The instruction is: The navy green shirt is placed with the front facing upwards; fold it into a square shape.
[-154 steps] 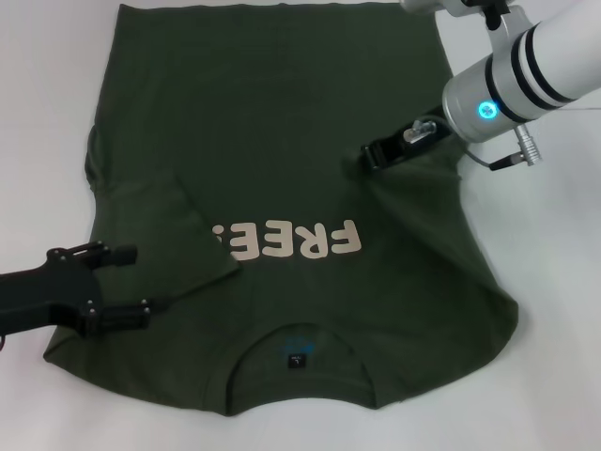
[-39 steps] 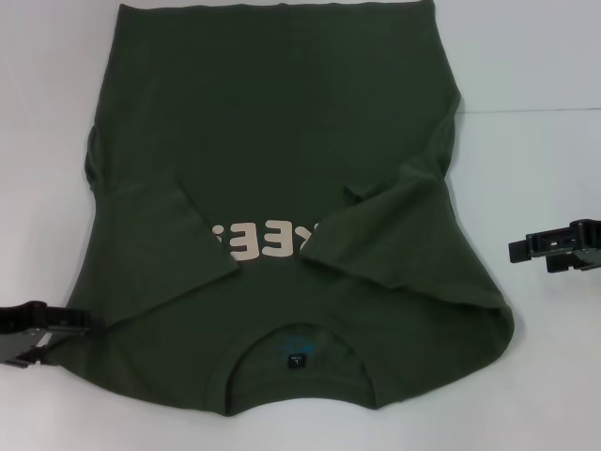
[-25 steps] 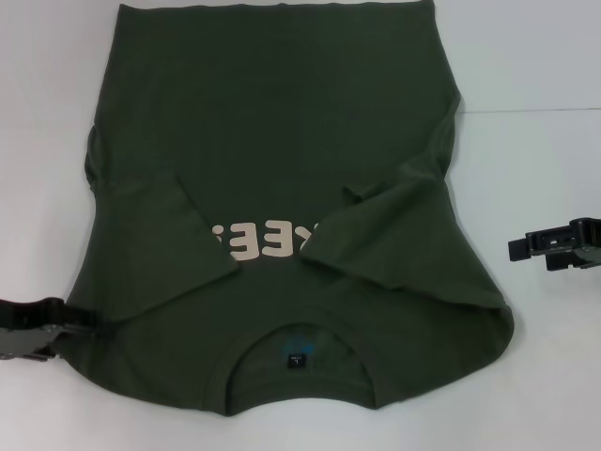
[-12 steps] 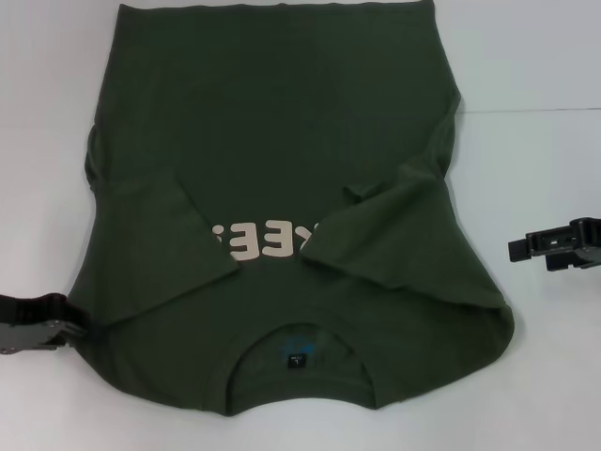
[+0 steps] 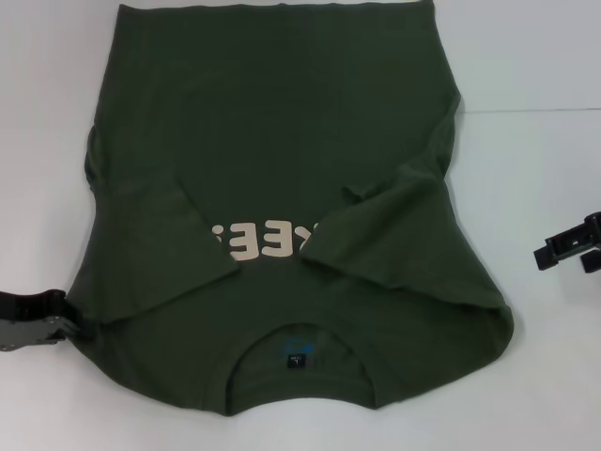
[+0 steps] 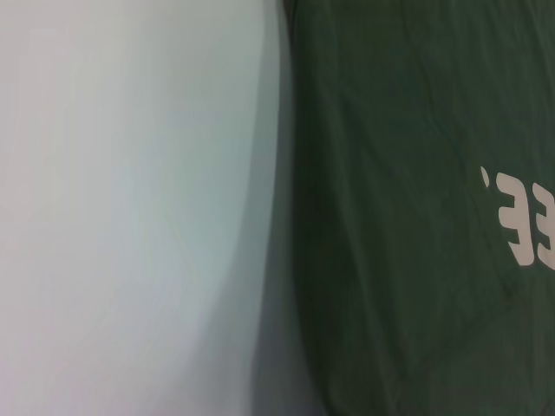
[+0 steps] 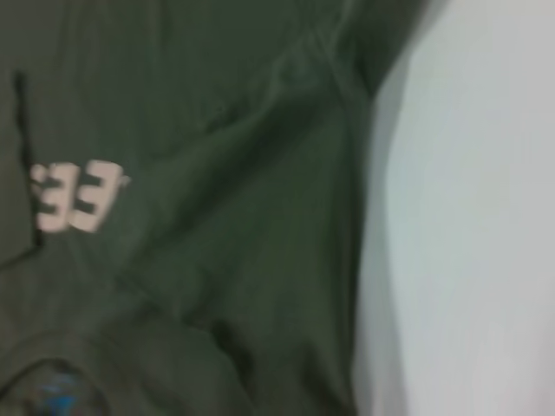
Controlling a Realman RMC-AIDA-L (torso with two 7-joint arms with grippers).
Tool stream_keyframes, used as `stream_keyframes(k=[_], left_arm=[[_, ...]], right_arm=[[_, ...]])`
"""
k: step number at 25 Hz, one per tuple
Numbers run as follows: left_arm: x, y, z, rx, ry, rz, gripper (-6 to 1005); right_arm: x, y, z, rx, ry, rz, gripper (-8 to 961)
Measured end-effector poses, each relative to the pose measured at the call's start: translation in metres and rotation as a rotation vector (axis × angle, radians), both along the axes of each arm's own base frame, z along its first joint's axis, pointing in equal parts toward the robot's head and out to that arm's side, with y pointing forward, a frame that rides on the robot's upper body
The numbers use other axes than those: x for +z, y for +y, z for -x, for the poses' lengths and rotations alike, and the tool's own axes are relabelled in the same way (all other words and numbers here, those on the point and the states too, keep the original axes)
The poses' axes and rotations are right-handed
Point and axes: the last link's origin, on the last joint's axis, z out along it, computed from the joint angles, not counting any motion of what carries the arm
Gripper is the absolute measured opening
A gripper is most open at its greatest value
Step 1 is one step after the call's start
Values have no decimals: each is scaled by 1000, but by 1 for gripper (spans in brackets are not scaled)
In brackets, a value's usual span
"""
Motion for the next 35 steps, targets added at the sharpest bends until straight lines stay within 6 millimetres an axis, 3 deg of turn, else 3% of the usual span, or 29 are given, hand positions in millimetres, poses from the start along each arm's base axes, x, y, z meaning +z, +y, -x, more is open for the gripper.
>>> stream_keyframes(k=[5, 15, 21, 35], left_arm=[[0, -2, 2, 7, -1, 0, 29], [-1, -3, 2, 6, -2, 1, 28], [-1, -1, 0, 1, -2, 0, 28], [0, 2, -3, -8, -14, -12, 28]], right_arm=[[-2, 15, 26, 18, -164, 77, 824], [-68, 14, 62, 152, -250, 226, 819], [-80, 11, 65, 162, -270, 248, 816], [-90, 12, 50, 152, -297, 228, 781]])
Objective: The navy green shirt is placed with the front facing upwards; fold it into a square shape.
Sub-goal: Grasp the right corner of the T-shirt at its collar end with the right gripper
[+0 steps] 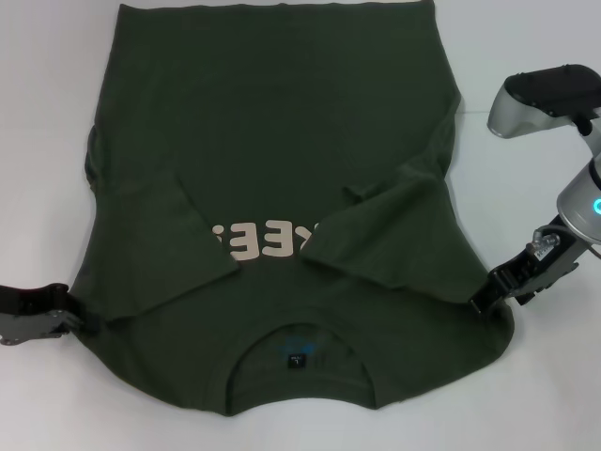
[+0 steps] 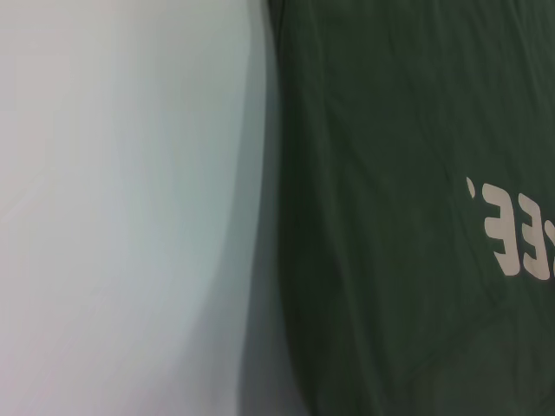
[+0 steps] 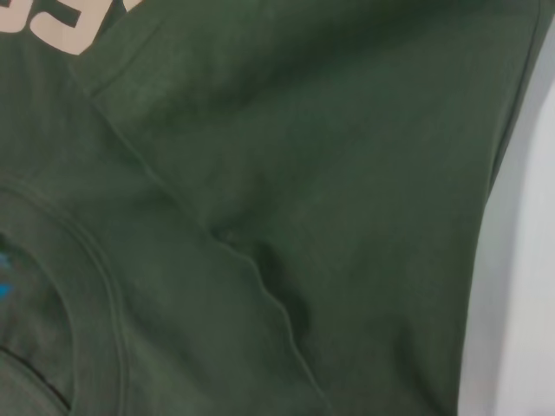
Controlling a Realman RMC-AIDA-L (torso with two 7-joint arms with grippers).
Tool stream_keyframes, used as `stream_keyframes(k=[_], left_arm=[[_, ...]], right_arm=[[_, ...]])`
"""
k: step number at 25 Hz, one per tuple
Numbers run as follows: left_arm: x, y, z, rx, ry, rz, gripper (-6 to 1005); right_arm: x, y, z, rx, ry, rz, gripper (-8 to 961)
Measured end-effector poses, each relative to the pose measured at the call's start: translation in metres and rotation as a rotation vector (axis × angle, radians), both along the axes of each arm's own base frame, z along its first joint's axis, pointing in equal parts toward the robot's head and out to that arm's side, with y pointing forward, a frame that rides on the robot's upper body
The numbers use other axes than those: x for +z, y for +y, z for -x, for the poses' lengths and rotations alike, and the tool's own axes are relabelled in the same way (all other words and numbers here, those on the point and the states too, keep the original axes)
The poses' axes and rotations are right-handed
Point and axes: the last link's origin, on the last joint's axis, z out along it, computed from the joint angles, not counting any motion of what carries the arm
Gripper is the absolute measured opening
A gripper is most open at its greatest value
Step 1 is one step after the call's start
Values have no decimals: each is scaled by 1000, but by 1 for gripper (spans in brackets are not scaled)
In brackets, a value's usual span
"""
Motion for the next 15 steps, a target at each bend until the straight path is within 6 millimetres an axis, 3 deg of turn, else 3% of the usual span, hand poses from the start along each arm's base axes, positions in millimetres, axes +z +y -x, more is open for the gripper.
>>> stream_keyframes(k=[3, 15], left_arm=[[0, 0, -1, -2, -1, 1, 28], [1, 2, -2, -2, -4, 0, 29]], right_arm=[[-6, 0, 1, 30, -19, 6, 766], [-8, 0, 3, 73, -58, 9, 510]])
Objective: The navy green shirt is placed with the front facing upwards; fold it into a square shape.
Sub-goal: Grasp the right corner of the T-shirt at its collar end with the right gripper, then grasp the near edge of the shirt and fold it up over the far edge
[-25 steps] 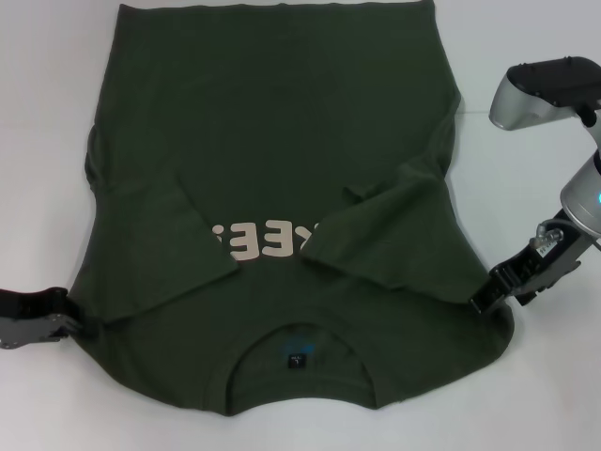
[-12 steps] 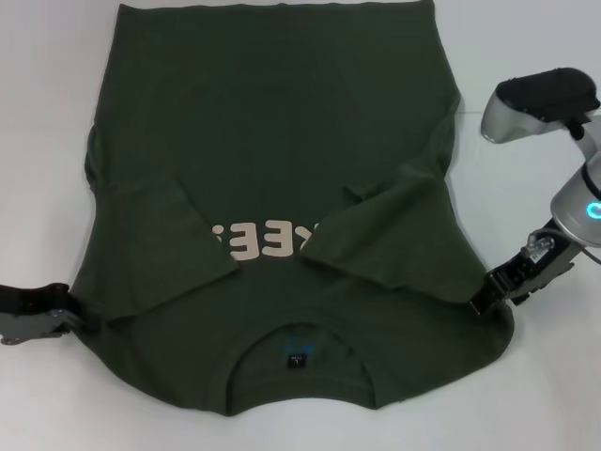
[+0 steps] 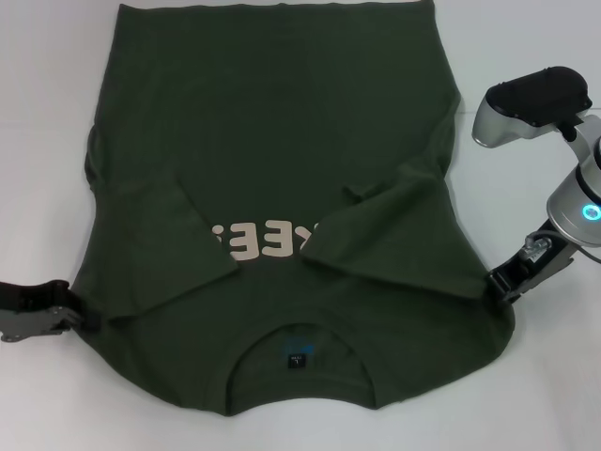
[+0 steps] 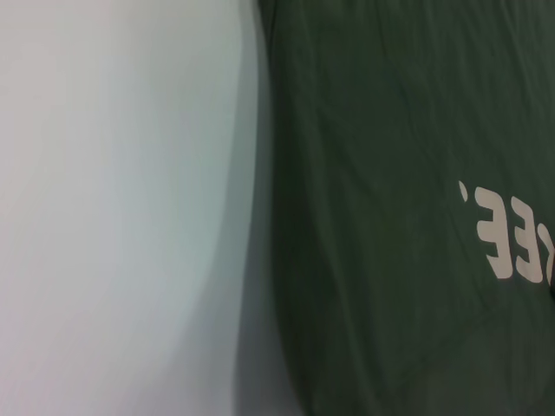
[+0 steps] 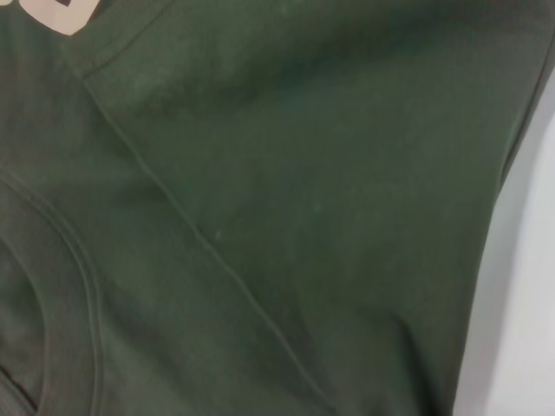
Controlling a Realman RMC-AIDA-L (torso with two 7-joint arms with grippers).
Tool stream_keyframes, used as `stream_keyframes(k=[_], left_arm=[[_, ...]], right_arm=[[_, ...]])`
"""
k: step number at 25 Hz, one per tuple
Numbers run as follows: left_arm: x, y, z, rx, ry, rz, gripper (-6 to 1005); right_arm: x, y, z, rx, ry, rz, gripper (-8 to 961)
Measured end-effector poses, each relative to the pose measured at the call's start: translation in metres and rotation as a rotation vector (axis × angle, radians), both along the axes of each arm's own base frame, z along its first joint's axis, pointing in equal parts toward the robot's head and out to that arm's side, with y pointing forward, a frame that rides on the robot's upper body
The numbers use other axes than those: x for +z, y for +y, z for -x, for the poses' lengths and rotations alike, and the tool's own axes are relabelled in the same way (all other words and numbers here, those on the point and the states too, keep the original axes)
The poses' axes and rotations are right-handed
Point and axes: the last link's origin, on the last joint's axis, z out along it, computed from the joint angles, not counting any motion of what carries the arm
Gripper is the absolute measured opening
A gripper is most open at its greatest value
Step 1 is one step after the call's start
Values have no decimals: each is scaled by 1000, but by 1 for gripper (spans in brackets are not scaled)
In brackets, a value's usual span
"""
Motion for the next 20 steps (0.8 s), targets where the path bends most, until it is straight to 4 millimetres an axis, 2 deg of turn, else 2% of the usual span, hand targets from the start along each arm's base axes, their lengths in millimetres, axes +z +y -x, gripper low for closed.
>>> stream_keyframes(k=[10, 15, 20], left_arm=[[1, 4, -3, -13, -1, -7, 29], [5, 5, -3, -22, -6, -25, 29], [9, 4, -1, -29, -20, -48, 28]], right_arm=[[3, -2, -2, 4, -28, 21, 108], [12, -6, -4, -14, 15, 42, 12], [27, -18, -12, -53, 85, 44, 13]])
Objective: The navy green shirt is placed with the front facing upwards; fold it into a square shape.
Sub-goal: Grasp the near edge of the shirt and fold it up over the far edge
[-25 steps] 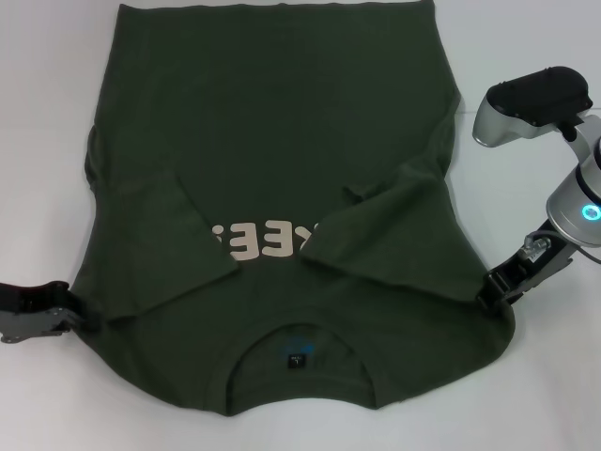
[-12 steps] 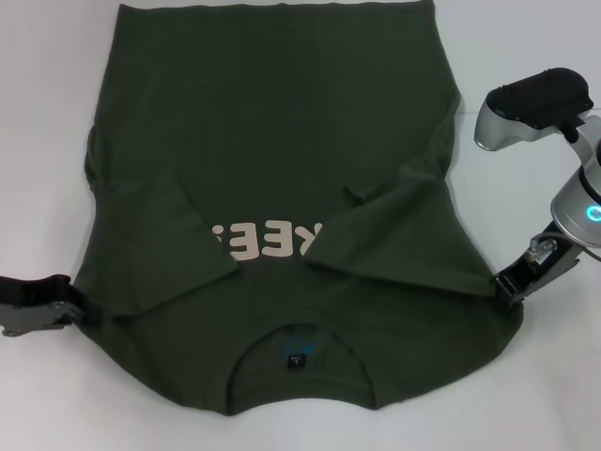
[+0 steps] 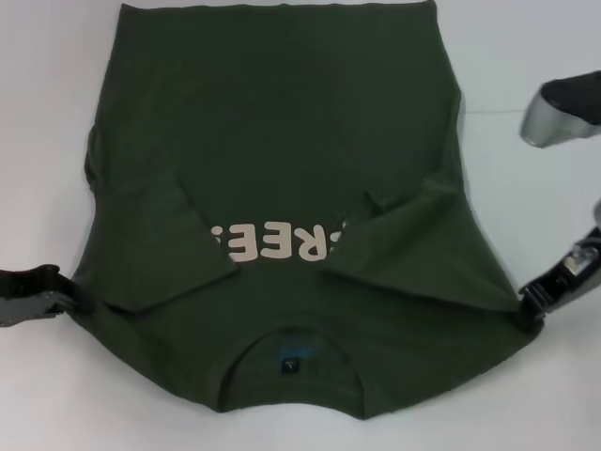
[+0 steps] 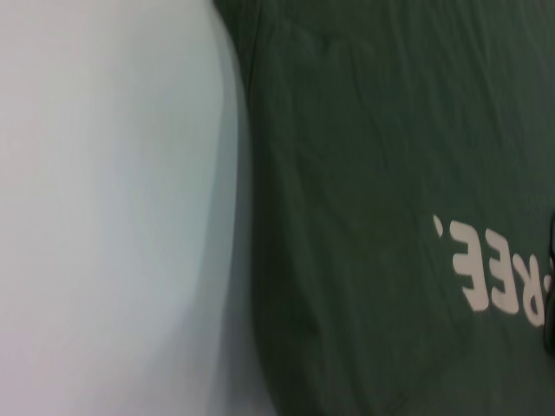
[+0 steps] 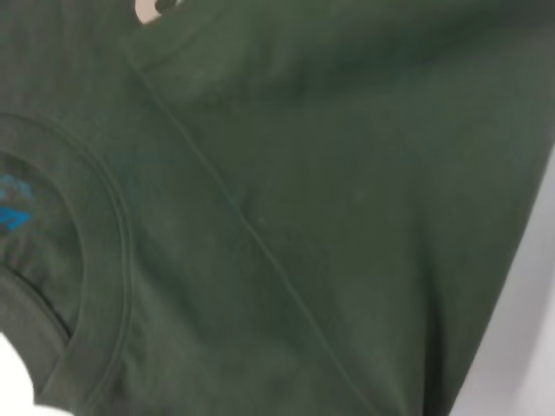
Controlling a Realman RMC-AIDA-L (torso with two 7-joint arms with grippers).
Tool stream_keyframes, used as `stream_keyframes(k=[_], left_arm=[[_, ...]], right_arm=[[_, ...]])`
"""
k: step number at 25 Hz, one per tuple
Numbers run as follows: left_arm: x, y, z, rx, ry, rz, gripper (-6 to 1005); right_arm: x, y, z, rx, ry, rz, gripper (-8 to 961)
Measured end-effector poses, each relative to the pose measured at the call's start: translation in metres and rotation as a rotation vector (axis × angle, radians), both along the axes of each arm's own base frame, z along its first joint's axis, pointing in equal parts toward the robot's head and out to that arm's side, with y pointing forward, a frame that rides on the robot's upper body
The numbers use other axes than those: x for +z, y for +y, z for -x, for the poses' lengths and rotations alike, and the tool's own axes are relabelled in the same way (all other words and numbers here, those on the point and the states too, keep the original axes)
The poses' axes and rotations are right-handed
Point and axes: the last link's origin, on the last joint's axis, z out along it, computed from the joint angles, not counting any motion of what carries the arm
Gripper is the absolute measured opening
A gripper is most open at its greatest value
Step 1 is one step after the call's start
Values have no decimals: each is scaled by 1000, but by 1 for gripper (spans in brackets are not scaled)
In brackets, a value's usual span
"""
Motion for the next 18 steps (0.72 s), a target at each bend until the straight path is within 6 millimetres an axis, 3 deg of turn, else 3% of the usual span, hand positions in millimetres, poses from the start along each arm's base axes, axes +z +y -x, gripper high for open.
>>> stream_keyframes(k=[6, 18], left_arm=[[7, -2, 5, -13, -10, -38, 28], [11, -15, 7, -44, -40, -23, 29]], right_arm=[[15, -16, -19, -55, 77, -50, 12], [25, -45, -45, -115, 260, -48, 12]])
